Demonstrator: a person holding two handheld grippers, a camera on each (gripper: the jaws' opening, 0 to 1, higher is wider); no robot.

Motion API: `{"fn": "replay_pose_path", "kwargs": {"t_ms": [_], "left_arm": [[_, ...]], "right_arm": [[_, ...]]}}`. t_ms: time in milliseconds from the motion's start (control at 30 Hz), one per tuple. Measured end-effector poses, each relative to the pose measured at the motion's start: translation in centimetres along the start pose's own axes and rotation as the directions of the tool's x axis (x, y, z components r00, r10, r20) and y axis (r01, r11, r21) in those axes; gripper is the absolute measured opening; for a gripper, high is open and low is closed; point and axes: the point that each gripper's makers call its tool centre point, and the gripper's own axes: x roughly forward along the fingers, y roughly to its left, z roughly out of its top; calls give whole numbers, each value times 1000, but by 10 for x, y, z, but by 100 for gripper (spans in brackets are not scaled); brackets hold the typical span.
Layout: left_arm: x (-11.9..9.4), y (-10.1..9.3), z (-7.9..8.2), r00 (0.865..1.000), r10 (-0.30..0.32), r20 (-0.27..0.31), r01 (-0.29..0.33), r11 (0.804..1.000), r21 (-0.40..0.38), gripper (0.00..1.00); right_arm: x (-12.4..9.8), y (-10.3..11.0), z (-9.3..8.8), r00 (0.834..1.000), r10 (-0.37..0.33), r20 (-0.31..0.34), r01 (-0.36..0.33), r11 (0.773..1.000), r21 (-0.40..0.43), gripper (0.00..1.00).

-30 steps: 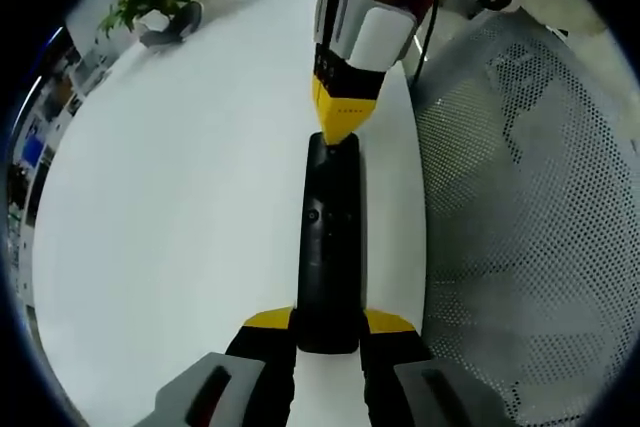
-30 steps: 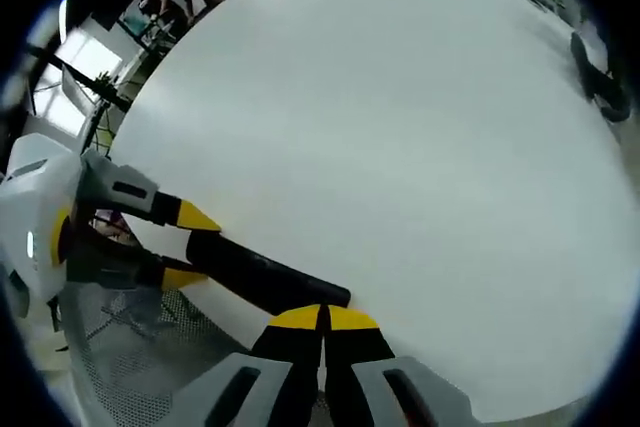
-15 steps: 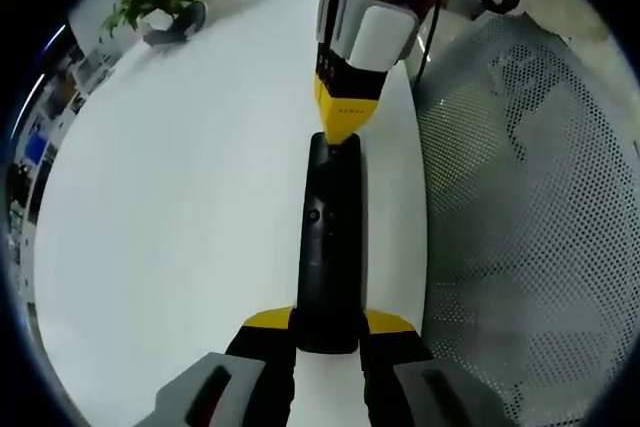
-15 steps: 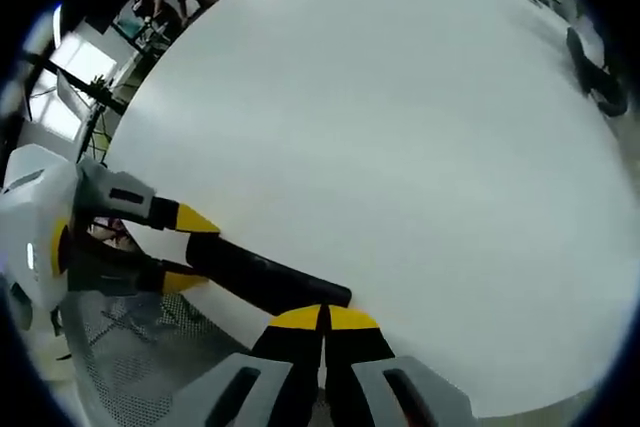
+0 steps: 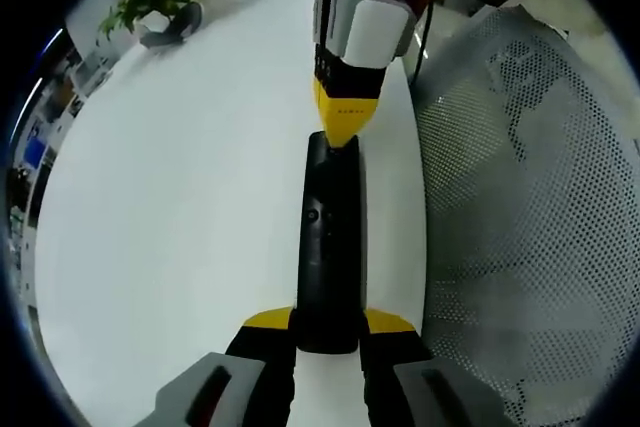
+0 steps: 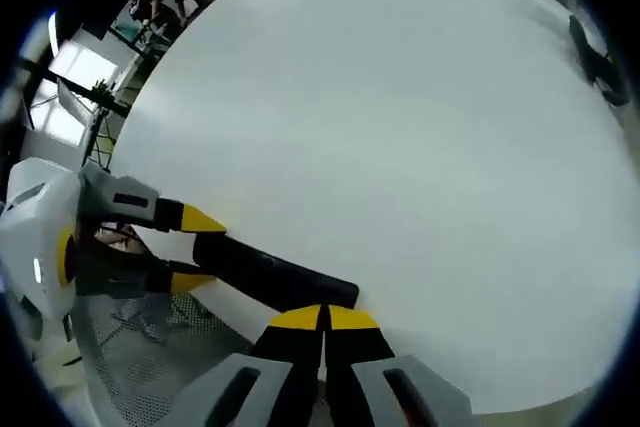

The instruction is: Press the specified remote control buttons in sequence, fully releasing each button before pressing the next.

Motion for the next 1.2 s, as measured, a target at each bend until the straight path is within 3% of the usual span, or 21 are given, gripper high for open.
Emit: {"fn": "replay_pose_path", "kwargs": {"t_ms": [1200], "left_arm": [[1,0,-1,1000,-6,-9,5,1000,-5,24]], "right_arm": [[5,4,3,999,-38,-3,38,999,-34,0]]}}
